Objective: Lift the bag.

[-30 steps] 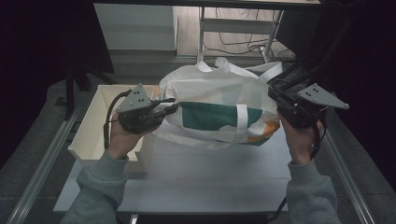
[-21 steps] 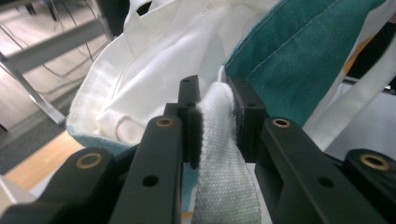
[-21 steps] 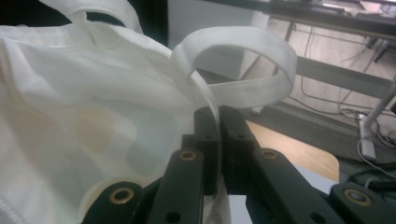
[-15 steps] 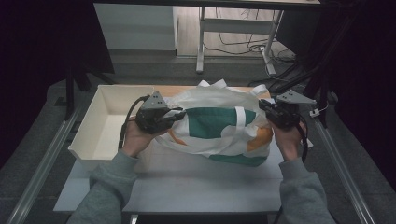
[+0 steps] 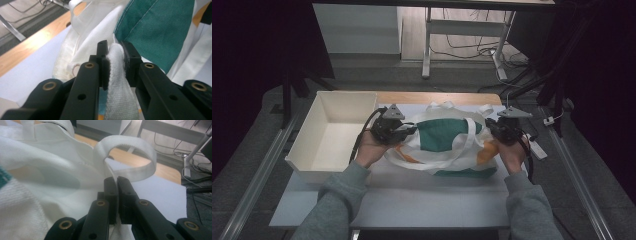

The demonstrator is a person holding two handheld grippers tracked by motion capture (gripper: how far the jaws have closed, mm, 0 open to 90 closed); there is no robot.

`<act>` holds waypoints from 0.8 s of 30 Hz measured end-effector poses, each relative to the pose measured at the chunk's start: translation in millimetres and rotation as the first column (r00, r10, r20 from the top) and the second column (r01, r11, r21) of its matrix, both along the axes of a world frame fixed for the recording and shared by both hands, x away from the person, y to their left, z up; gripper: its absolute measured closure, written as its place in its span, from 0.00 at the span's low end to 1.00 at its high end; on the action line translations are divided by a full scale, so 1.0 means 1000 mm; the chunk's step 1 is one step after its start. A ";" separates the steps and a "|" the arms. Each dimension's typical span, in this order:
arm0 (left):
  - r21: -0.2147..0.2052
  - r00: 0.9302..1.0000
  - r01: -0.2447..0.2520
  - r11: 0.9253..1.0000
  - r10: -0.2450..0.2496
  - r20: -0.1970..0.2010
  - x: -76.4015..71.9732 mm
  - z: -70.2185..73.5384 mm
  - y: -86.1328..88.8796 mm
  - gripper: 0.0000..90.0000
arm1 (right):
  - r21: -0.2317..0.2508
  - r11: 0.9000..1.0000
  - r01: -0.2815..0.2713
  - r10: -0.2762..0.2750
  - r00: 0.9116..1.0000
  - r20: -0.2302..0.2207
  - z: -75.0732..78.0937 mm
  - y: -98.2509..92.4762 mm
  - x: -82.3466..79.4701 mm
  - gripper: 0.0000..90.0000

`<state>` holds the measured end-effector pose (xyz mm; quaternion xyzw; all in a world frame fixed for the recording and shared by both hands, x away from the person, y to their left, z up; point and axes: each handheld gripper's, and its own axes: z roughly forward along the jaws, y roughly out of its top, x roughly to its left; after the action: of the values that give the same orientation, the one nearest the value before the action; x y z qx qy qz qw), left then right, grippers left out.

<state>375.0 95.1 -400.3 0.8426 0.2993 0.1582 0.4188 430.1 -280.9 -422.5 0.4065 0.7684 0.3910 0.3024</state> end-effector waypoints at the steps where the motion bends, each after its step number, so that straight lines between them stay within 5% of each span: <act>1: 0.007 1.000 0.000 1.000 0.000 -0.006 0.001 -0.002 -0.001 0.86 | -0.005 1.000 0.000 0.000 1.000 -0.006 -0.003 0.000 0.001 0.96; 6: 0.027 1.000 -0.009 1.000 0.009 -0.012 0.005 -0.007 -0.005 0.84 | 0.022 1.000 0.002 -0.001 0.999 -0.032 -0.012 -0.004 0.007 0.95; 9: 0.010 1.000 -0.020 1.000 0.020 -0.004 0.005 -0.005 -0.003 0.79 | 0.064 0.998 0.012 -0.012 1.000 0.002 -0.006 -0.007 0.004 0.82; 14: -0.051 0.997 -0.078 0.996 0.079 0.023 -0.002 0.007 0.004 0.44 | 0.161 0.987 -0.015 -0.004 0.993 0.116 0.024 -0.015 -0.013 0.59; 19: -0.114 0.993 -0.112 0.987 0.117 0.036 -0.018 0.022 0.021 0.28 | 0.209 0.971 -0.115 0.080 0.983 0.165 0.049 -0.019 -0.040 0.52; 24: -0.152 0.993 -0.102 0.983 0.108 0.035 -0.042 0.026 0.042 0.27 | 0.178 0.963 -0.201 0.178 0.974 0.137 0.041 -0.016 -0.063 0.50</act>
<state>333.0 136.9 -374.0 0.7880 0.3453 0.1754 0.4785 367.5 -297.0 -381.3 0.3338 0.7432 0.5137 0.2687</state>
